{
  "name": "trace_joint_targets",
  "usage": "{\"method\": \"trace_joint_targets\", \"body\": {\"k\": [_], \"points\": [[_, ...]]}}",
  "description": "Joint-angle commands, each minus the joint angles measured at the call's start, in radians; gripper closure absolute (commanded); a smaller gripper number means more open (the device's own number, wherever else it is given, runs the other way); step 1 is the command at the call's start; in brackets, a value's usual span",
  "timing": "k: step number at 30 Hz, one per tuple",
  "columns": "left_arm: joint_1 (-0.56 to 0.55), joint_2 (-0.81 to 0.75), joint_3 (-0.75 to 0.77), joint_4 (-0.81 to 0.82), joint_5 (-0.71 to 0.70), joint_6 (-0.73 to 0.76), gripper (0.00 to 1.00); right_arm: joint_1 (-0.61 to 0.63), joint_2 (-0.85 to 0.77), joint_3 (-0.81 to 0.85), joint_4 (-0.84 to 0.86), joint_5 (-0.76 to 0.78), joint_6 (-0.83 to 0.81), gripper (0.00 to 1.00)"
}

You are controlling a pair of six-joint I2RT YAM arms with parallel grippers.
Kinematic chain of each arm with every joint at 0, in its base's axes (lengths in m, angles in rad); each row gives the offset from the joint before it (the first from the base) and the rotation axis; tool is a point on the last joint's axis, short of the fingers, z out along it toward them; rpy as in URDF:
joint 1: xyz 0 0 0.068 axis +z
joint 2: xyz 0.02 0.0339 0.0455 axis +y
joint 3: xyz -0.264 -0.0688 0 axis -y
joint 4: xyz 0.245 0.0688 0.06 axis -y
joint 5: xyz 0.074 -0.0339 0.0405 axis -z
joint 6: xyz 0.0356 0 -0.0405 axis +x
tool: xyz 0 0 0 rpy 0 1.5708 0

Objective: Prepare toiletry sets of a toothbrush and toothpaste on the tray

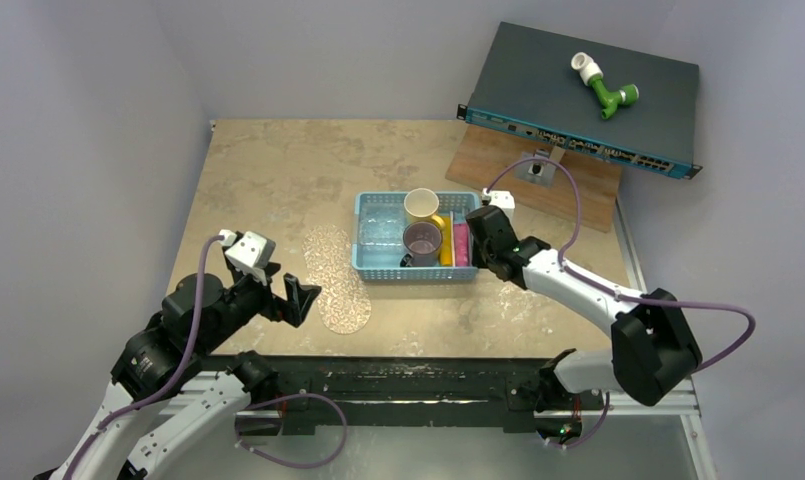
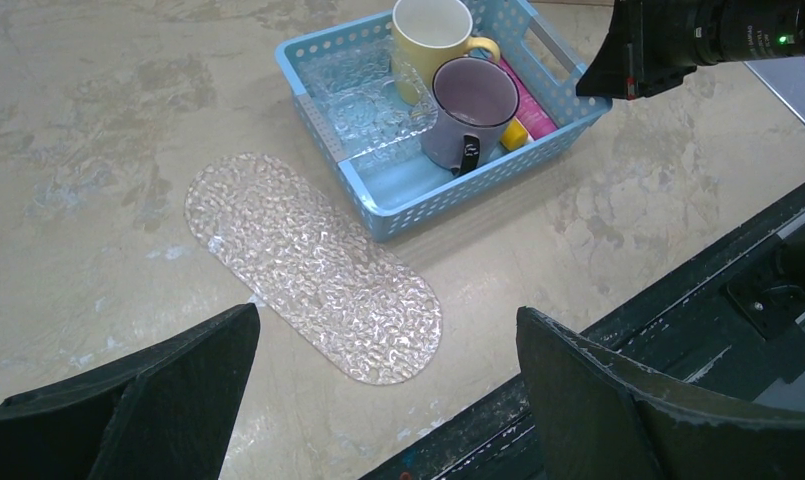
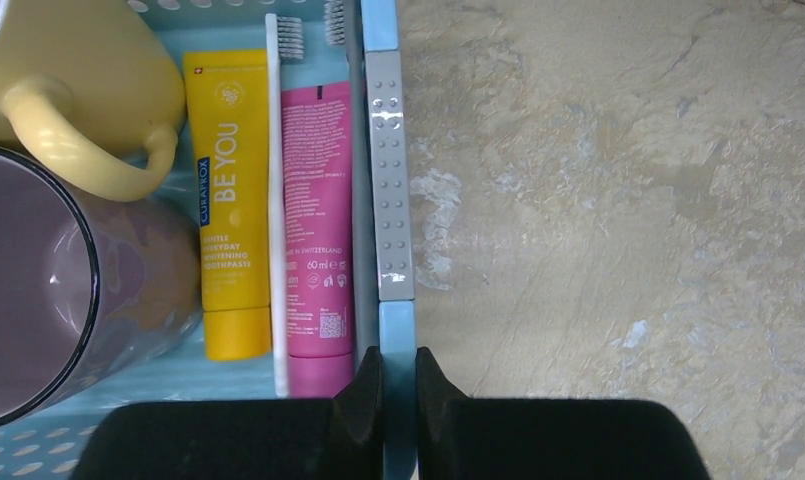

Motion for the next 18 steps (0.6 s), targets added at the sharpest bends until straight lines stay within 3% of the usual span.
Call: {"method": "trace_joint_targets", "body": {"k": [1, 9, 18], "points": [[-0.004, 0.011, -0.003, 0.016, -0.013, -0.002, 0.0, -0.02, 0.003, 0.072, 0.007, 0.121, -0.024, 0.92], [-0.004, 0.01, -0.003, 0.017, -0.011, 0.002, 0.0, -0.021, -0.011, 0.115, -0.034, 0.107, -0.046, 0.49], [-0.004, 0.003, -0.001, 0.019, -0.01, 0.006, 0.0, -0.003, -0.088, 0.153, -0.077, -0.016, -0.077, 0.41]]}}
